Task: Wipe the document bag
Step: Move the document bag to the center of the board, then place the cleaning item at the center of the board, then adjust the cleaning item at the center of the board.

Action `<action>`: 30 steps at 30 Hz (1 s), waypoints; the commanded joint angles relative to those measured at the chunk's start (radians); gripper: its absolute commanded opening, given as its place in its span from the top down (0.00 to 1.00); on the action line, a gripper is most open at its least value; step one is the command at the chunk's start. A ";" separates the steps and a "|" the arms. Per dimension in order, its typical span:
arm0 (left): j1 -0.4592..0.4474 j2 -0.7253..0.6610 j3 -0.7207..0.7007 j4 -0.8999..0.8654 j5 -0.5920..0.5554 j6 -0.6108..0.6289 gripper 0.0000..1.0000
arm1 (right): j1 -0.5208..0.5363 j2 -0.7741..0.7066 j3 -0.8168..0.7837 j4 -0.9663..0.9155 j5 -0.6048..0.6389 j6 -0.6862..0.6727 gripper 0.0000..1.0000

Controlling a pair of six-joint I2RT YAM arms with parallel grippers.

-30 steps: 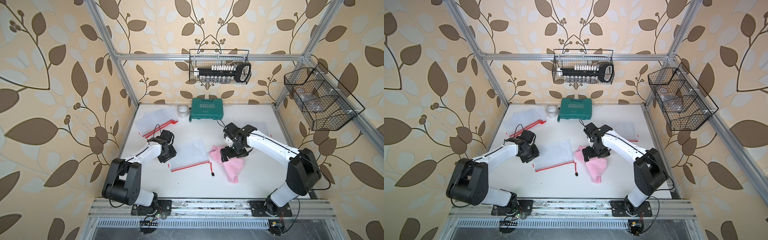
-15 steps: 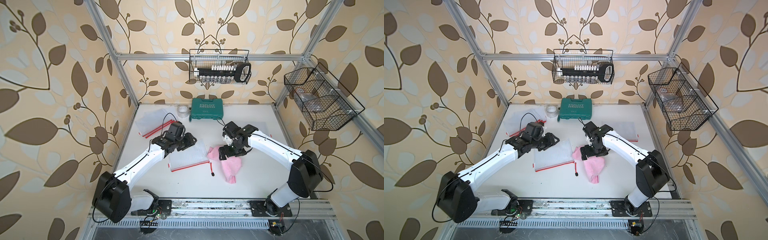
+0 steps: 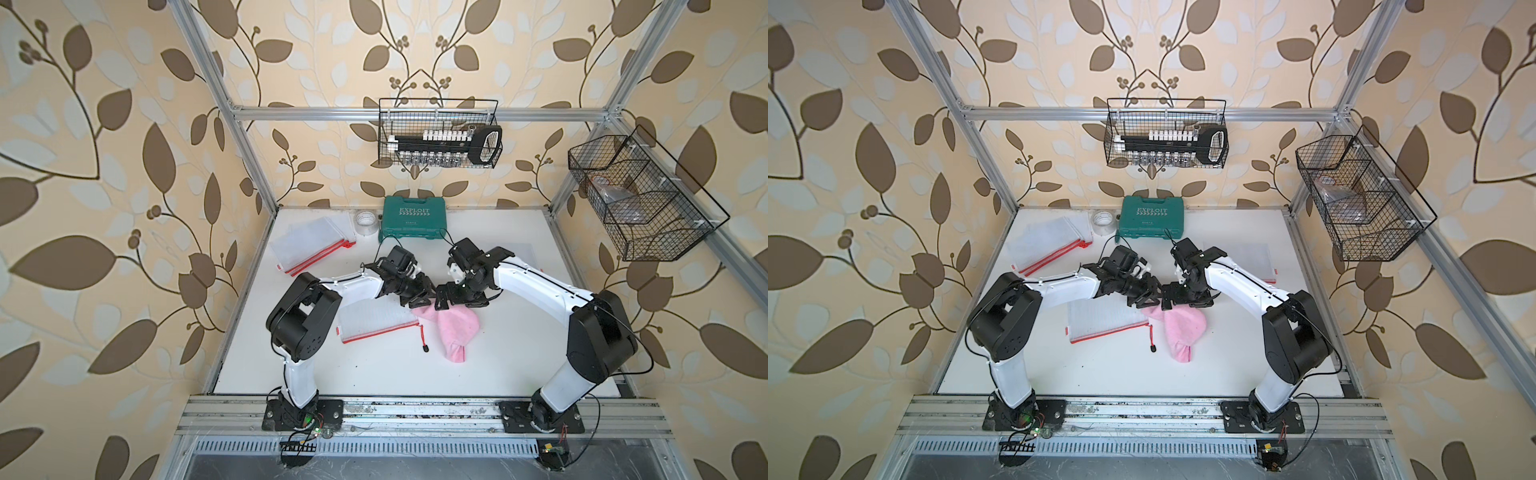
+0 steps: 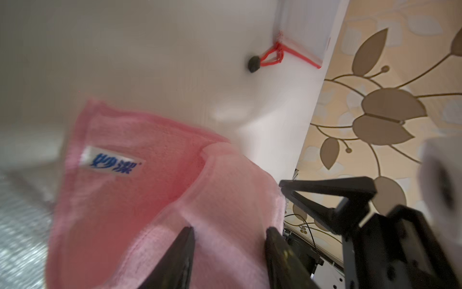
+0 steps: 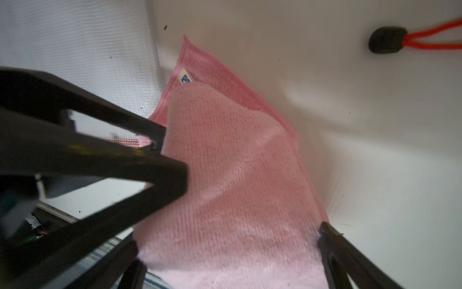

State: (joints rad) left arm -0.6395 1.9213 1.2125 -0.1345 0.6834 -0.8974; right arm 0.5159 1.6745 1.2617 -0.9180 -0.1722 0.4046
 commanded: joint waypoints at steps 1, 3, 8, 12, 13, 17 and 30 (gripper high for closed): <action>-0.046 0.081 0.099 -0.135 0.048 0.090 0.66 | 0.004 -0.018 0.044 -0.030 0.009 0.013 0.02; -0.056 0.133 0.129 -0.233 0.017 0.131 0.78 | 0.003 -0.049 0.065 -0.067 0.043 0.013 0.02; -0.050 0.196 0.154 -0.369 -0.082 0.189 0.82 | -0.001 -0.120 0.167 -0.192 0.115 0.000 0.02; -0.050 0.214 0.164 -0.378 -0.075 0.201 0.70 | -0.016 -0.163 0.199 -0.198 0.124 0.000 0.02; -0.050 0.191 0.153 -0.357 -0.075 0.205 0.64 | -0.022 -0.160 0.199 -0.189 0.117 0.002 0.02; -0.036 0.009 0.073 -0.255 -0.141 0.175 0.50 | -0.033 -0.117 0.202 -0.114 0.077 0.009 0.06; 0.156 -0.337 -0.077 -0.433 -0.459 0.163 0.42 | 0.008 0.149 0.297 0.103 -0.164 0.037 0.67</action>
State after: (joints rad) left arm -0.5182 1.6421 1.2068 -0.4786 0.3477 -0.7300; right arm 0.4908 1.7622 1.5169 -0.8639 -0.2588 0.4393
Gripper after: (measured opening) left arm 0.578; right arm 0.361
